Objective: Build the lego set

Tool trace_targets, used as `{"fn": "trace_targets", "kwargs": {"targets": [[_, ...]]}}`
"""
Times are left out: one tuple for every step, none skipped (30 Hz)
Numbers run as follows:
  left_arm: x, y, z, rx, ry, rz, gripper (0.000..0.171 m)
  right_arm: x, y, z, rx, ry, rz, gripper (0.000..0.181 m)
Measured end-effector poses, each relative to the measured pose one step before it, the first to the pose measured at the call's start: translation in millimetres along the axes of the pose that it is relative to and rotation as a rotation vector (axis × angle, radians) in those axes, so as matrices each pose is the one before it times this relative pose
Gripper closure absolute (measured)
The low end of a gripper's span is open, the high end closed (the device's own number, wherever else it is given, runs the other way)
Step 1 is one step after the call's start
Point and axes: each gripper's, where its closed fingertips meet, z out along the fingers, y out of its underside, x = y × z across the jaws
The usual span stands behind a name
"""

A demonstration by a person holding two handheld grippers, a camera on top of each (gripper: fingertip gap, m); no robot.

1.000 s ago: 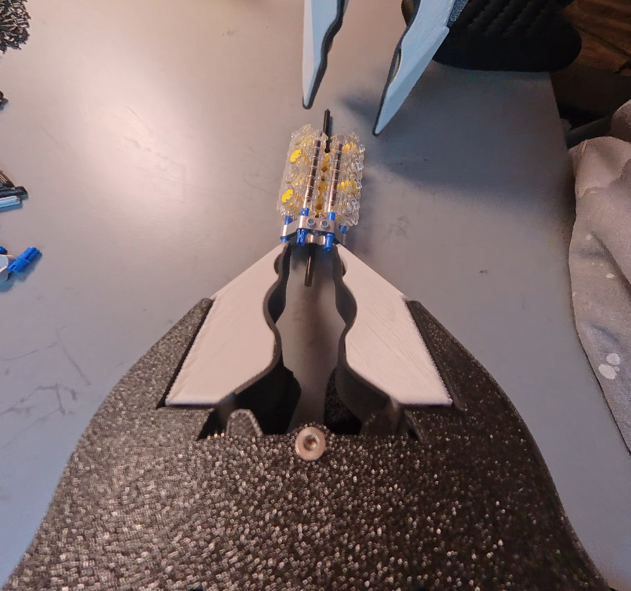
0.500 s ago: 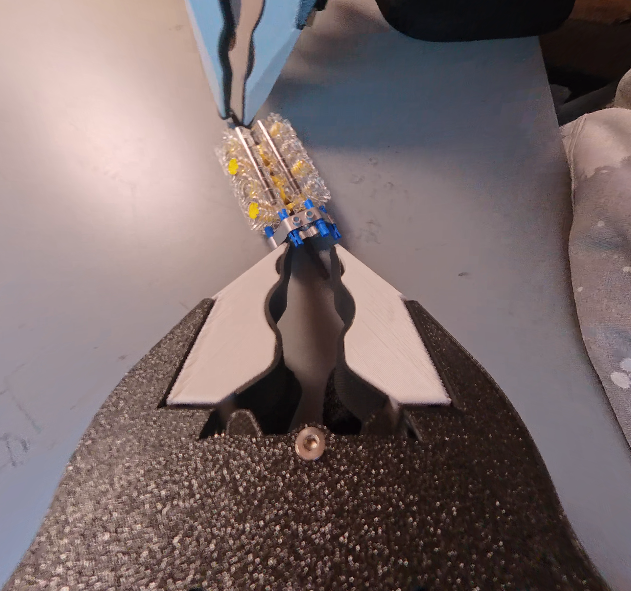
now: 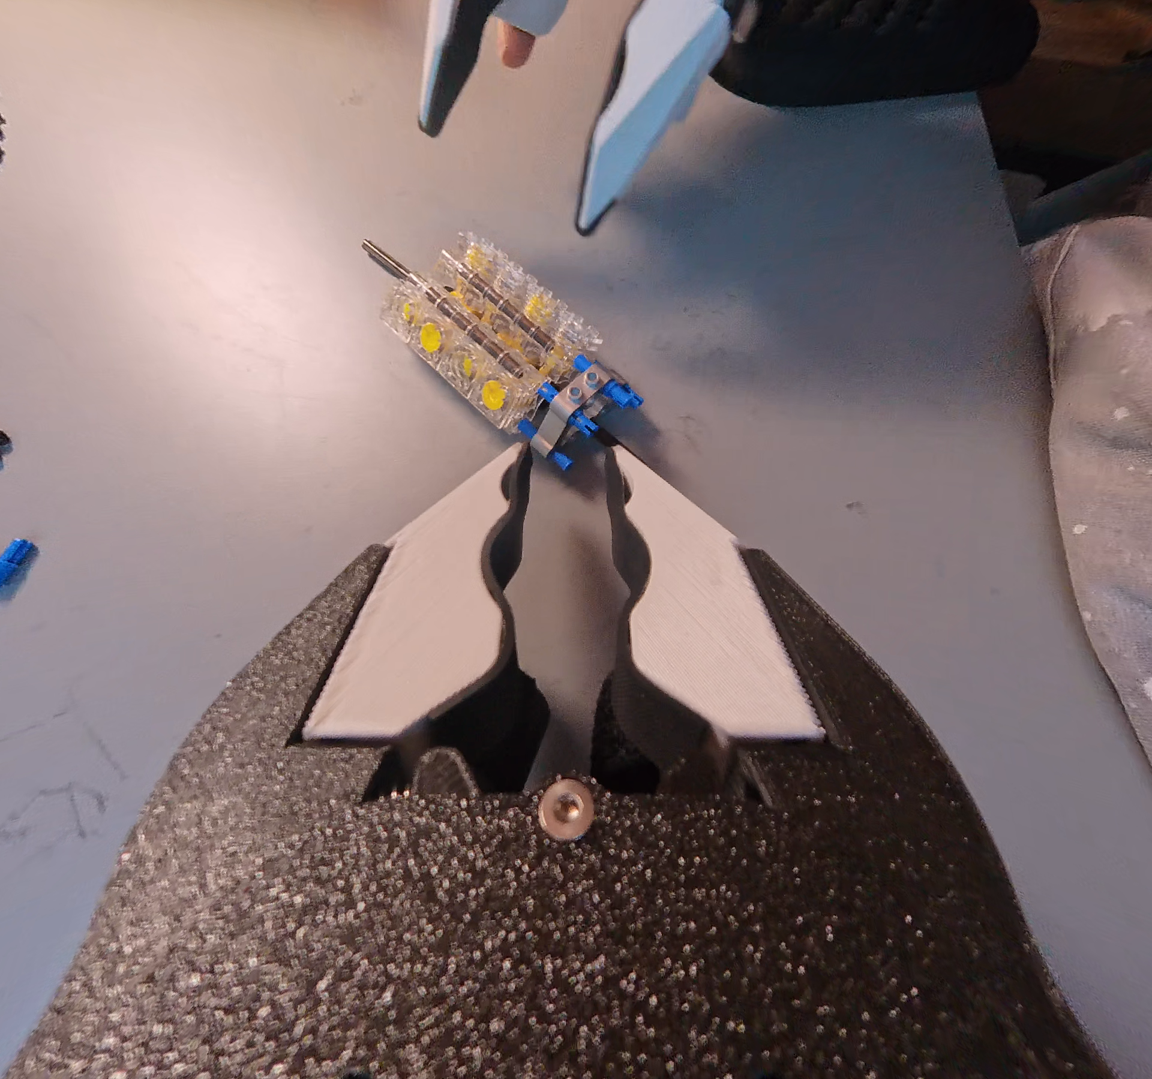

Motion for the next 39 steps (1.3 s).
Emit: {"fn": "trace_targets", "kwargs": {"targets": [[0.60,0.09,1.51,-0.00180,-0.0010,0.0084,0.149,-10.89,-0.35,2.39,0.0097,-0.0007,0.0285,0.117],[0.95,-1.39,1.22,0.00482,-0.0014,0.0075,0.149,-7.78,-0.75,3.38,0.0089,0.0068,0.0247,0.114],[0.64,-2.36,0.82,0.00926,-0.0040,0.0073,0.149,-5.76,-0.46,3.96,0.0047,0.0017,0.0267,0.112],[0.16,-2.81,0.45,0.01153,-0.0078,0.0072,0.149,-4.37,-0.32,4.02,0.0015,-0.0058,0.0268,0.108],[0.05,-2.60,0.29,0.01029,-0.0087,0.0059,0.148,-2.18,0.01,3.82,-0.0010,-0.0060,0.0228,0.105],[0.32,-1.99,0.49,0.00728,-0.0076,0.0043,0.148,-0.85,0.84,3.71,-0.0072,-0.0061,0.0163,0.101],[0.77,-1.44,0.74,0.00469,-0.0068,0.0047,0.147,0.12,1.46,3.23,-0.0120,-0.0049,0.0070,0.099],[0.50,-1.12,0.96,0.00191,-0.0105,0.0060,0.147,0.16,0.29,2.56,-0.0047,-0.0025,-0.0043,0.099],[0.02,-0.98,1.25,-0.00096,-0.0147,0.0077,0.146,-0.36,-1.26,1.62,0.0044,-0.0029,-0.0101,0.103],[0.37,-0.53,1.41,-0.00359,-0.0126,0.0093,0.146,-0.70,-0.73,1.28,0.0017,-0.0054,-0.0108,0.109],[0.32,-0.35,1.56,-0.00465,-0.0121,0.0096,0.146,0.40,0.80,1.30,-0.0066,-0.0015,-0.0114,0.116],[0.27,0.09,1.68,-0.00683,-0.0108,0.0097,0.146,0.15,1.13,1.17,-0.0078,-0.0063,-0.0128,0.116],[0.20,0.86,1.79,-0.00984,-0.0096,0.0095,0.146,-0.14,-0.34,0.42,0.0010,-0.0089,-0.0065,0.116],[0.16,1.52,1.87,-0.01250,-0.0077,0.0084,0.146,-0.39,-0.08,-0.03,-0.0006,-0.0120,-0.0042,0.116],[0.27,1.55,1.84,-0.01166,-0.0071,0.0068,0.145,-0.20,-0.25,-0.24,0.0004,-0.0112,-0.0022,0.117],[-0.06,0.95,1.21,-0.00706,-0.0077,0.0095,0.144,-0.20,-0.26,-0.09,0.0037,-0.0129,0.0006,0.117],[-0.05,0.36,0.26,-0.00359,-0.0058,0.0108,0.144,0.29,-0.27,-0.37,0.0045,-0.0123,0.0069,0.117],[-0.08,0.17,-0.11,-0.00274,-0.0036,0.0056,0.144,-0.26,-0.10,-0.62,0.0016,-0.0141,0.0034,0.118],[-1.08,0.64,-0.18,-0.00389,-0.0068,-0.0010,0.144,0.39,-0.45,-1.04,0.0039,-0.0094,0.0022,0.120],[-1.79,0.72,-0.60,-0.00380,-0.0107,-0.0009,0.144,2.81,-1.14,-1.89,0.0081,0.0068,0.0056,0.131],[-2.09,0.85,-0.52,-0.00399,-0.0135,0.0033,0.145,2.79,-1.98,-2.80,0.0154,0.0049,-0.0010,0.142],[-0.91,0.46,-0.08,-0.00168,-0.0079,0.0055,0.145,1.52,-0.79,-2.19,0.0057,0.0016,0.0013,0.149],[0.17,0.04,0.15,0.00004,-0.0011,0.0019,0.145,0.17,0.32,-0.77,-0.0052,0.0028,-0.0030,0.150],[0.22,0.34,0.37,-0.00294,0.0010,-0.0009,0.145,0.09,0.76,0.31,-0.0081,0.0091,-0.0114,0.148],[-0.44,0.63,0.32,-0.00506,-0.0018,-0.0014,0.145,-0.56,0.39,0.41,-0.0065,0.0065,-0.0104,0.142],[-0.48,0.45,-0.06,-0.00168,-0.0031,0.0004,0.145,-0.56,-0.90,-0.16,0.0020,0.0052,0.0007,0.137],[-0.06,0.25,-0.26,0.00000,-0.0022,0.0018,0.145,-0.92,-1.50,-0.90,0.0038,0.0023,0.0131,0.130],[0.10,0.12,-0.55,0.00071,-0.0017,0.0027,0.145,-0.73,-1.50,-1.55,0.0008,0.0055,0.0207,0.123],[0.08,-0.26,-0.98,0.00116,-0.0023,0.0041,0.145,-1.15,-0.55,-1.74,-0.0050,0.0081,0.0186,0.116],[-0.37,-0.91,-1.73,0.00399,-0.0037,0.0051,0.145,-1.83,0.55,-1.21,-0.0116,0.0132,0.0157,0.110],[-0.45,-1.82,-2.56,0.00882,-0.0032,0.0060,0.145,-0.81,0.59,-0.46,-0.0091,0.0305,0.0153,0.105],[-0.38,-2.31,-2.76,0.01188,-0.0013,0.0066,0.145,-0.92,0.69,0.80,-0.0046,0.0339,0.0189,0.102],[-0.59,-1.54,-2.36,0.00944,-0.0001,0.0050,0.145,-0.51,1.78,2.07,-0.0076,0.0350,0.0363,0.100],[-0.91,-0.15,-1.42,0.00170,-0.0008,0.0001,0.145,-0.77,2.15,2.92,-0.0073,0.0288,0.0374,0.094],[-0.87,0.51,-0.63,-0.00171,-0.0003,-0.0025,0.145,-1.34,2.30,2.72,-0.0048,0.0209,0.0320,0.093],[0.26,0.62,-0.19,-0.00172,0.0032,-0.0010,0.145,0.26,1.52,2.13,0.0003,0.0250,0.0245,0.094],[1.37,0.89,0.34,-0.00446,0.0073,0.0021,0.145,0.73,1.35,1.93,0.0014,0.0223,0.0112,0.096],[2.01,1.44,0.86,-0.00832,0.0089,0.0049,0.147,-0.33,0.11,1.66,0.0083,0.0089,0.0025,0.101],[1.80,1.38,1.11,-0.00870,0.0050,0.0076,0.149,-1.58,-0.41,1.72,0.0098,-0.0058,0.0035,0.109]]}}
